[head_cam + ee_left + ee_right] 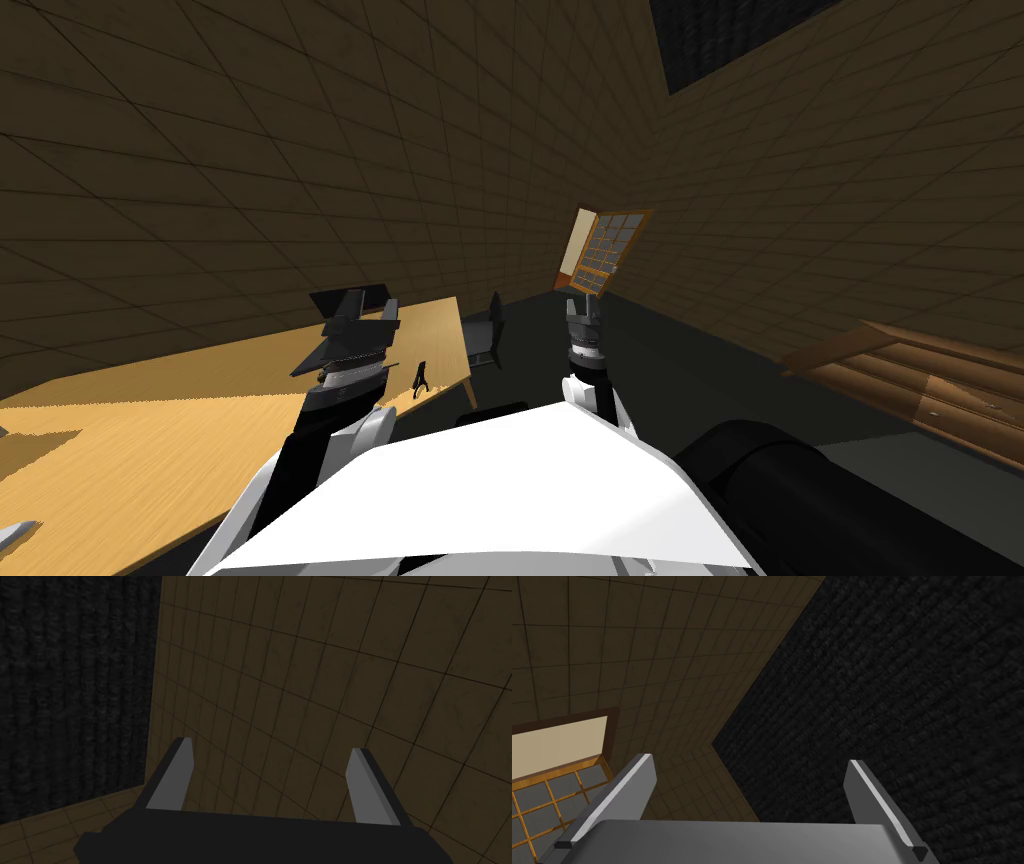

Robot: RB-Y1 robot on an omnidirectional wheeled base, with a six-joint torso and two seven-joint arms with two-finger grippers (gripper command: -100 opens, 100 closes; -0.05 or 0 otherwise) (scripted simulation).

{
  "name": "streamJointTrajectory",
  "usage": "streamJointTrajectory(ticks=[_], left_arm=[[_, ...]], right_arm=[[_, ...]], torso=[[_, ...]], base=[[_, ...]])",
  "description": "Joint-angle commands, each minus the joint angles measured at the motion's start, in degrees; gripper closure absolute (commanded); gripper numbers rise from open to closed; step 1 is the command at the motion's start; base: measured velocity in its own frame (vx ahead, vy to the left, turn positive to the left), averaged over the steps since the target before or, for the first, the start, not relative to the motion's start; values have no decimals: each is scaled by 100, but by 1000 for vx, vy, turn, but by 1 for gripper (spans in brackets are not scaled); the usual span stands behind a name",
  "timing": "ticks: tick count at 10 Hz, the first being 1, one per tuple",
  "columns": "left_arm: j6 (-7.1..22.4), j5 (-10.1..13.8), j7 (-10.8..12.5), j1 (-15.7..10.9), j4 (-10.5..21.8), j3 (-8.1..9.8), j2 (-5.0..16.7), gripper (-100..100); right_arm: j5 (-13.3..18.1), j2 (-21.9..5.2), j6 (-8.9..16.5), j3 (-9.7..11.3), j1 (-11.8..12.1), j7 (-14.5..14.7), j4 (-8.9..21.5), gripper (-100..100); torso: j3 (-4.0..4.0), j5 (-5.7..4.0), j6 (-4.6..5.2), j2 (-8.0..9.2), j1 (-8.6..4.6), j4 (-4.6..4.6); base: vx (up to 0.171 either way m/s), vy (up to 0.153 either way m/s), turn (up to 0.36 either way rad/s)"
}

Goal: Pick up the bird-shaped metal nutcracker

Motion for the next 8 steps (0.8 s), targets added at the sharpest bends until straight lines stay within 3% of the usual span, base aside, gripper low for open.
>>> streamJointTrajectory(ticks=[1,7,8], left_arm=[[-58,24,78,10,141,-86,201,-100],[-395,125,566,41,971,-566,1173,-100],[-395,125,566,41,1018,-566,1200,-100]], right_arm=[[0,0,0,0,0,0,0,0],[0,-1,0,0,-1,0,0,0],[0,-1,0,0,-1,0,0,0]], torso=[[0,0,0,0,0,0],[21,6,1,37,27,8],[22,7,0,38,31,8]], base=[[-36,23,-33],[-87,59,-66],[-73,64,-29]])
